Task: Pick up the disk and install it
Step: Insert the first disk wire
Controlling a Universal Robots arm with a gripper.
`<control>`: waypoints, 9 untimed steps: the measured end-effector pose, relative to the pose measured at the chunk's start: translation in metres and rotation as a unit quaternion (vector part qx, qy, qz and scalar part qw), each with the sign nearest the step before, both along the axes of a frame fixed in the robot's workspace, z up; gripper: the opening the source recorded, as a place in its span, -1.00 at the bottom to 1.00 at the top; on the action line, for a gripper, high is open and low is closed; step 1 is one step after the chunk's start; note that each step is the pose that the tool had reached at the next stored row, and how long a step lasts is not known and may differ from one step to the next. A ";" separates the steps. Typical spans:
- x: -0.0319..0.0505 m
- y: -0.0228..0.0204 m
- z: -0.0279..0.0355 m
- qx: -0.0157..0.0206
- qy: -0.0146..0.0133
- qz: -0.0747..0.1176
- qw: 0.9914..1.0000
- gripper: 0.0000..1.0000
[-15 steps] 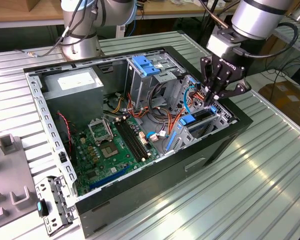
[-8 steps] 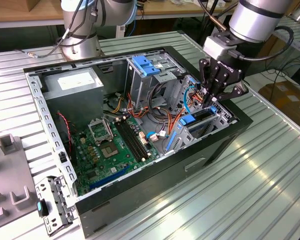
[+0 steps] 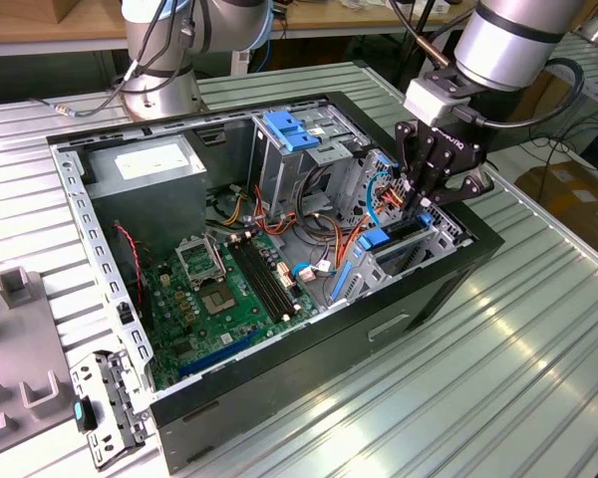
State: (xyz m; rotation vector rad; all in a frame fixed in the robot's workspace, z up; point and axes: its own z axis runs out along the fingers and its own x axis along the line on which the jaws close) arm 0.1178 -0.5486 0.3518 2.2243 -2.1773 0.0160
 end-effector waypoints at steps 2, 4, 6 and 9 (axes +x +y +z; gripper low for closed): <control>-0.0001 -0.0015 -0.0008 0.000 0.000 0.000 1.000 -0.67; -0.0002 -0.0016 -0.0011 0.000 0.000 0.000 1.000 -0.67; -0.0010 -0.0017 -0.0013 0.000 0.000 0.000 1.000 -0.67; -0.0010 -0.0016 -0.0016 0.000 0.000 0.000 1.000 -0.67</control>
